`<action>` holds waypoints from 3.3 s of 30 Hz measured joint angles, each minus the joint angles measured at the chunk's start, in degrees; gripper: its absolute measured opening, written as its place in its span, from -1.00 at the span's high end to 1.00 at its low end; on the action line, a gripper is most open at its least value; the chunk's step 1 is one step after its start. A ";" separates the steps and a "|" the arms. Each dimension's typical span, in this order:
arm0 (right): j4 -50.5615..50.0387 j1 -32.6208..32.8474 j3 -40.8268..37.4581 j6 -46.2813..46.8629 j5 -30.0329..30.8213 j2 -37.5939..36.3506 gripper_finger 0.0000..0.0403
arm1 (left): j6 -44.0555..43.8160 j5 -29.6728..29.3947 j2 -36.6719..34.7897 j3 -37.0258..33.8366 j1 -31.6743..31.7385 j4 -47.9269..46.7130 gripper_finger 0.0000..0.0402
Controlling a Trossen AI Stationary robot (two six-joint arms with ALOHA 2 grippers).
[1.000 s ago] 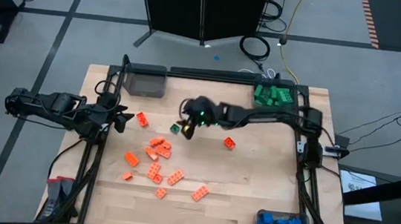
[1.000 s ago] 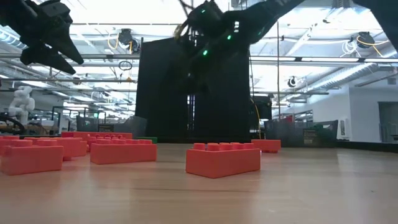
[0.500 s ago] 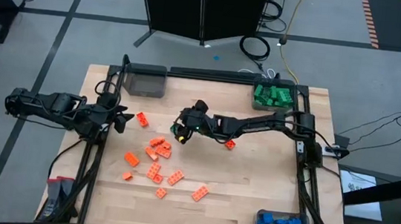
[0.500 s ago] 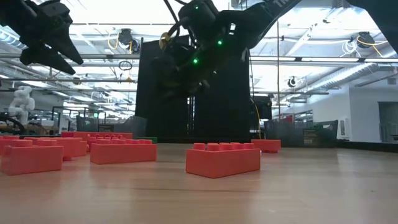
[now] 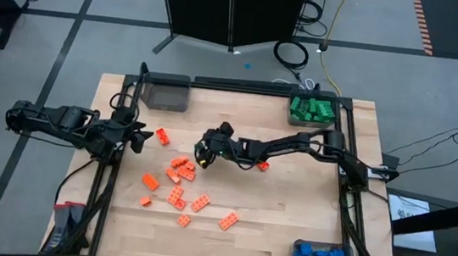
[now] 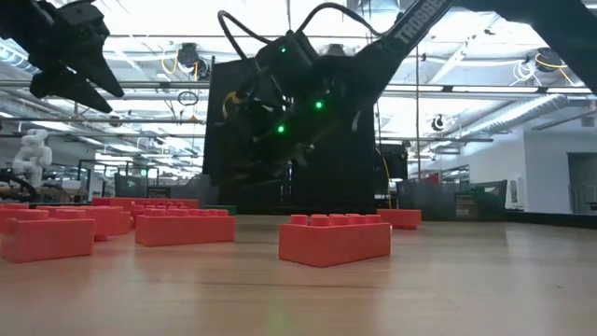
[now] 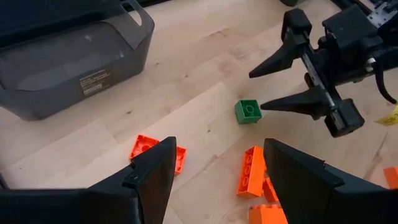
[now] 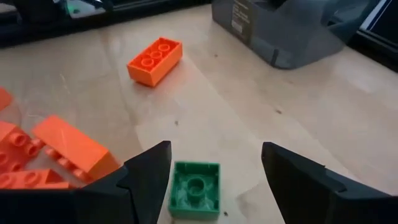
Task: Sort blocks
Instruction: Put the green game piece into the top right black bin
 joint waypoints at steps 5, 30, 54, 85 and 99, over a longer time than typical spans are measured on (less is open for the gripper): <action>1.82 0.07 0.02 0.67 -0.51 1.82 -0.22 | -0.02 0.16 0.05 0.00 0.00 -0.05 -0.22; -2.10 -2.63 0.09 7.10 -5.85 4.45 0.44 | 0.03 0.11 0.26 0.00 0.00 -1.25 -0.22; -23.06 -4.23 -0.04 7.62 -0.67 -12.86 0.44 | 0.44 -0.50 0.26 0.00 0.02 -3.08 -0.22; -59.64 -44.26 -21.36 3.00 4.57 -49.52 0.40 | -0.02 -1.18 0.24 0.00 0.02 -3.13 -0.22; -59.50 -48.28 -19.91 0.69 -5.63 -43.51 0.17 | -2.91 -1.18 0.24 0.00 0.00 -3.26 -0.22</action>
